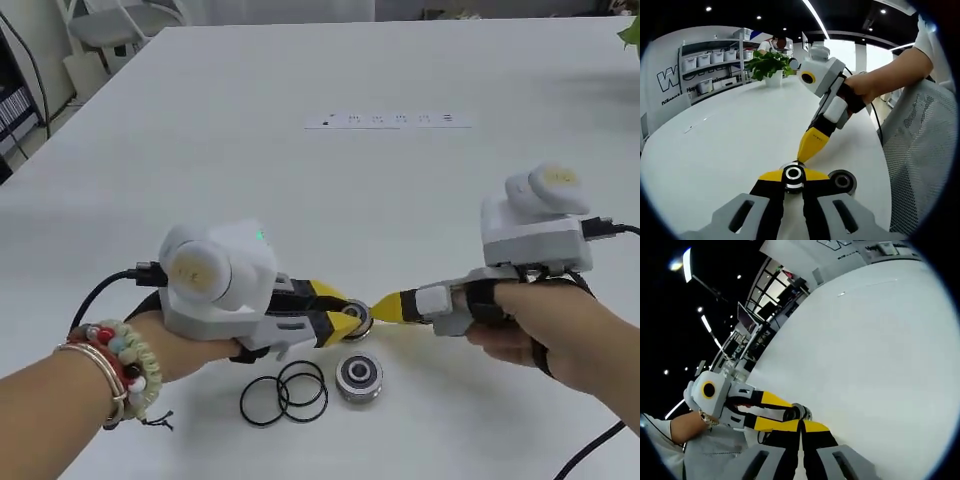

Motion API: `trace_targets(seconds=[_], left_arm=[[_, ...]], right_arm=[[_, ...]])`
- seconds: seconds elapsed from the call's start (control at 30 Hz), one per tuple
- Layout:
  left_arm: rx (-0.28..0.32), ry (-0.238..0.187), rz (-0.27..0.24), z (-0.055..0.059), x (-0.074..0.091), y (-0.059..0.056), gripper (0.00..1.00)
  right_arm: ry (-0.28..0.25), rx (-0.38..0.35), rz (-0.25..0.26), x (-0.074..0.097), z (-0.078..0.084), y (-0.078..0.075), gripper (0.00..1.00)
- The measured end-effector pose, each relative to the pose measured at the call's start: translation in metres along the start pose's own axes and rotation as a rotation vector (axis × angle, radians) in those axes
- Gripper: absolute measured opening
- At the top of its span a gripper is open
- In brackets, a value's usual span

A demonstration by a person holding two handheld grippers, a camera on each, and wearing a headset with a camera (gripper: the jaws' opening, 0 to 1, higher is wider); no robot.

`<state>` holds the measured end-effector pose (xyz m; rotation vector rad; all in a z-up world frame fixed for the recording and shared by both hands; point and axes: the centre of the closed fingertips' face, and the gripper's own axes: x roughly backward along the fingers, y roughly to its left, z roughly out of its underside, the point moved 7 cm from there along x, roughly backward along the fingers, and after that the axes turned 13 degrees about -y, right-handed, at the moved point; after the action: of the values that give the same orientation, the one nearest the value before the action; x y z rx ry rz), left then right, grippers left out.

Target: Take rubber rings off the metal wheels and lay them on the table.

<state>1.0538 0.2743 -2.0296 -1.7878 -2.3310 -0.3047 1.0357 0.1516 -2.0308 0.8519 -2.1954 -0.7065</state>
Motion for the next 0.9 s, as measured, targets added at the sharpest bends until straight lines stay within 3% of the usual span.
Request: trace_targets(seconds=[0.9], left_arm=[[-0.005, 0.002, 0.001, 0.0, -0.001, 0.0, 0.09]], right_arm=[[0.014, 0.075, -0.022, -0.006, -0.003, 0.011, 0.0]])
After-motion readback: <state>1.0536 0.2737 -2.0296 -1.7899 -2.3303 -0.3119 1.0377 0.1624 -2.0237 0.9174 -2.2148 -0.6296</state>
